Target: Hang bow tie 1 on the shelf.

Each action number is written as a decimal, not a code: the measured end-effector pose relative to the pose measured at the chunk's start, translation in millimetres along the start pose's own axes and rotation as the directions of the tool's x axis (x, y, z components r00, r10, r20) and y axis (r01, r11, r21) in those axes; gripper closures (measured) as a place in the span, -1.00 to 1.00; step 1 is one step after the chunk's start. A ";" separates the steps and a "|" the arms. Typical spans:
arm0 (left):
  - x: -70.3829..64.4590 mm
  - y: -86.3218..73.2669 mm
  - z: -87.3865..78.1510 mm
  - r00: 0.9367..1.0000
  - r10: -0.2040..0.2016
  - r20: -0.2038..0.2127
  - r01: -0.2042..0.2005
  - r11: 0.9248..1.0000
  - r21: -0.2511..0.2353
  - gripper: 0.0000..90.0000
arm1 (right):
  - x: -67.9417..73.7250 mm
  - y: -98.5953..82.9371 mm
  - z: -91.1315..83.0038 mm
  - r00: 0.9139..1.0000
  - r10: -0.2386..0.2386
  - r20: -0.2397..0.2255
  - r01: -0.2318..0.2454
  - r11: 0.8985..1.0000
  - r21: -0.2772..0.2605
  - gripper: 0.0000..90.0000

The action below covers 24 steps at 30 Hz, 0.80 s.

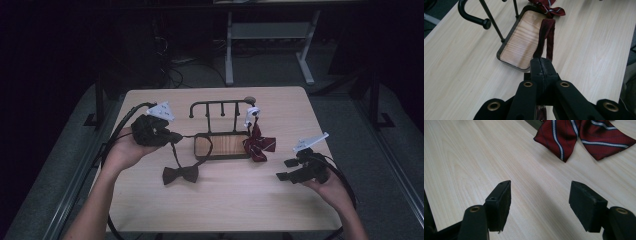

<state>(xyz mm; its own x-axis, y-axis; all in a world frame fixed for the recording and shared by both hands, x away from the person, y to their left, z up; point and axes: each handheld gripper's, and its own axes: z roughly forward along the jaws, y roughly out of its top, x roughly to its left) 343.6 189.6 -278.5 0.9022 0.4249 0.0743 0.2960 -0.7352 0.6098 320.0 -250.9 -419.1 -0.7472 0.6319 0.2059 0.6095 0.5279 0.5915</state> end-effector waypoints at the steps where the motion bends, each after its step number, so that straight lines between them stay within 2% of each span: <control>1: 1.1 0.7 -0.5 1.000 0.000 0.000 0.000 1.000 0.005 1.00 | -0.1 -0.1 -0.3 1.000 0.001 0.001 -0.001 1.000 0.000 -0.24; 7: 6.6 4.5 -3.8 1.000 -0.010 -0.008 0.010 1.000 0.003 1.00 | -0.3 -0.5 -2.1 1.000 0.002 0.004 -0.002 1.000 -0.004 -0.24; 24: 23.2 21.0 -9.6 0.999 -0.011 -0.043 0.014 0.998 0.064 1.00 | -1.8 -1.8 -6.4 1.000 0.001 0.008 -0.001 1.000 -0.015 -0.24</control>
<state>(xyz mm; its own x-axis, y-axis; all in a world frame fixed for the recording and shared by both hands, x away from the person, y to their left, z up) 367.8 189.1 -256.4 0.8846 0.4552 0.1017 0.3277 -0.7618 0.5588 318.6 -256.7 -415.6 -0.7442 0.6372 0.2002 0.6062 0.5185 0.6031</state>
